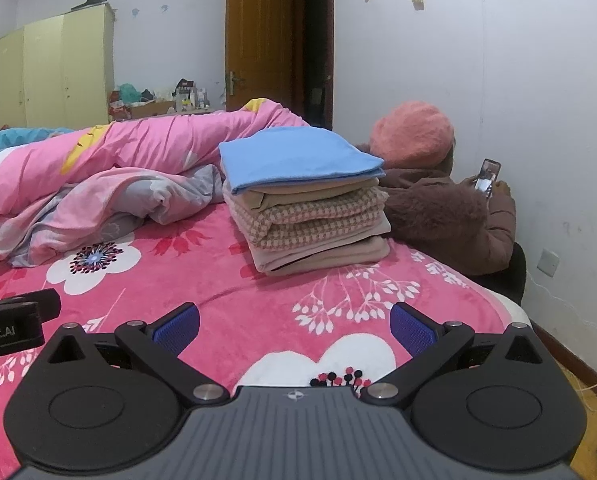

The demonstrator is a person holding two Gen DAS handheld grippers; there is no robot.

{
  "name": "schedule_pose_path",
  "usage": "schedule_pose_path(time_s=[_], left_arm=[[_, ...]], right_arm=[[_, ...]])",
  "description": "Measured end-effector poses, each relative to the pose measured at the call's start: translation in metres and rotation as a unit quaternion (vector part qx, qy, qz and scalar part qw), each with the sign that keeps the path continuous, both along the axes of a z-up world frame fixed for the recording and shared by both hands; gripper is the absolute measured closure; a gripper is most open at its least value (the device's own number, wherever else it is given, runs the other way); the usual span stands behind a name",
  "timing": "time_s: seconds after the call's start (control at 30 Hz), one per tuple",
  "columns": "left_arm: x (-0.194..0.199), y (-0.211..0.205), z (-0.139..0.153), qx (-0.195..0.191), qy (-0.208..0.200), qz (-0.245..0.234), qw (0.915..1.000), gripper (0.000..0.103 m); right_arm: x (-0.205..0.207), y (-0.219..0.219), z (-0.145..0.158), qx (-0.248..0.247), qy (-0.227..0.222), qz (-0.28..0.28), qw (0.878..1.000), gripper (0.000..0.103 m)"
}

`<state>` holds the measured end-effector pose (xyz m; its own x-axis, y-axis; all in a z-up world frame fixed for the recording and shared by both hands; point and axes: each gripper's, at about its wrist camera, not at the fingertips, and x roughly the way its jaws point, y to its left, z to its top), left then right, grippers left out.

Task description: Fold clothes

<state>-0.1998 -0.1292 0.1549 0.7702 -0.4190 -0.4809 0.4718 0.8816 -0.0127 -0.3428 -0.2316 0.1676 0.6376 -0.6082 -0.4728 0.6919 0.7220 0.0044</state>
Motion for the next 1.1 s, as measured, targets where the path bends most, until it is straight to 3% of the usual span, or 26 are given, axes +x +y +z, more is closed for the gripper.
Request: schedule_pose_path(time_s=[1.1], left_arm=[[0.0017,0.0044,0.0013,-0.004,0.008,-0.003,1.0000,0.000]], right_arm=[[0.0025,0.0063,0.0028,-0.009,0.011,-0.002,1.000,0.000]])
